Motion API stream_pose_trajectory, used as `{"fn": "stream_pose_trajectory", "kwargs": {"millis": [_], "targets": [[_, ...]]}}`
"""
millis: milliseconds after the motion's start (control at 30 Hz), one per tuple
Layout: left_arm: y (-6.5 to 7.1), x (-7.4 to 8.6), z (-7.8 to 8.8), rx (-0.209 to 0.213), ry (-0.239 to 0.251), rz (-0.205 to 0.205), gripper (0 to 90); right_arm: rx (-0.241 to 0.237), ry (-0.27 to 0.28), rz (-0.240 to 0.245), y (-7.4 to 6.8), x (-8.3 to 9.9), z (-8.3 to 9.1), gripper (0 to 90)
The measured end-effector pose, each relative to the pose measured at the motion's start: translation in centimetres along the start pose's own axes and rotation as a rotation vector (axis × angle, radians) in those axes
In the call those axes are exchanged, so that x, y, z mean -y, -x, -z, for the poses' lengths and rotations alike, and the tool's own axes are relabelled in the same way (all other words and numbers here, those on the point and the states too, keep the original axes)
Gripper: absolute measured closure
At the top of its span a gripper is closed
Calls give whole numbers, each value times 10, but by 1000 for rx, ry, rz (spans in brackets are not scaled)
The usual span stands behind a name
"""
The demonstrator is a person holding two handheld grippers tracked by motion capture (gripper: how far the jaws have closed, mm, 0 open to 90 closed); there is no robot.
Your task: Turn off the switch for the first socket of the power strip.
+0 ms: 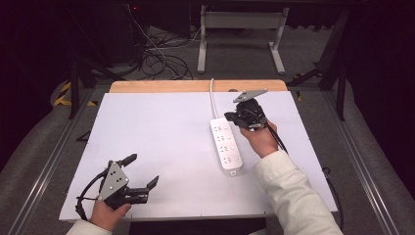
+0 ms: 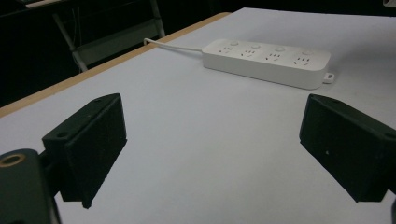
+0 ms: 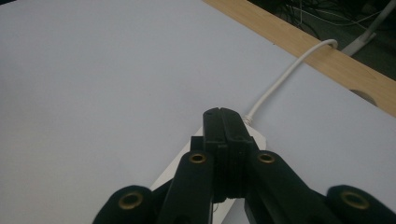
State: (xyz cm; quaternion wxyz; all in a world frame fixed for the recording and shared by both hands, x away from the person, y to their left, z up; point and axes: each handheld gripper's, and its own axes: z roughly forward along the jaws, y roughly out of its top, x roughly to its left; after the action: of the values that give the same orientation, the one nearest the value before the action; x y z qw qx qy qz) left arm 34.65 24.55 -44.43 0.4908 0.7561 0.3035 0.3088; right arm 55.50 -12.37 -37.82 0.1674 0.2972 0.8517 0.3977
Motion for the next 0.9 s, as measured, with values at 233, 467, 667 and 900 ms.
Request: {"fn": "stream_pose_trajectory", "kwargs": {"millis": [233, 467, 667, 900], "targets": [[0, 0, 1, -2, 2, -1, 78, -11, 16, 10, -5, 1, 11, 900], [0, 0, 1, -5, 5, -5, 78, -15, 24, 17, -8, 1, 19, 900], [0, 0, 1, -3, 4, -3, 78, -3, 39, 6, -9, 2, 27, 795], [0, 0, 1, -1, 2, 1, 78, -6, 95, 12, -20, 14, 49, 538]]}}
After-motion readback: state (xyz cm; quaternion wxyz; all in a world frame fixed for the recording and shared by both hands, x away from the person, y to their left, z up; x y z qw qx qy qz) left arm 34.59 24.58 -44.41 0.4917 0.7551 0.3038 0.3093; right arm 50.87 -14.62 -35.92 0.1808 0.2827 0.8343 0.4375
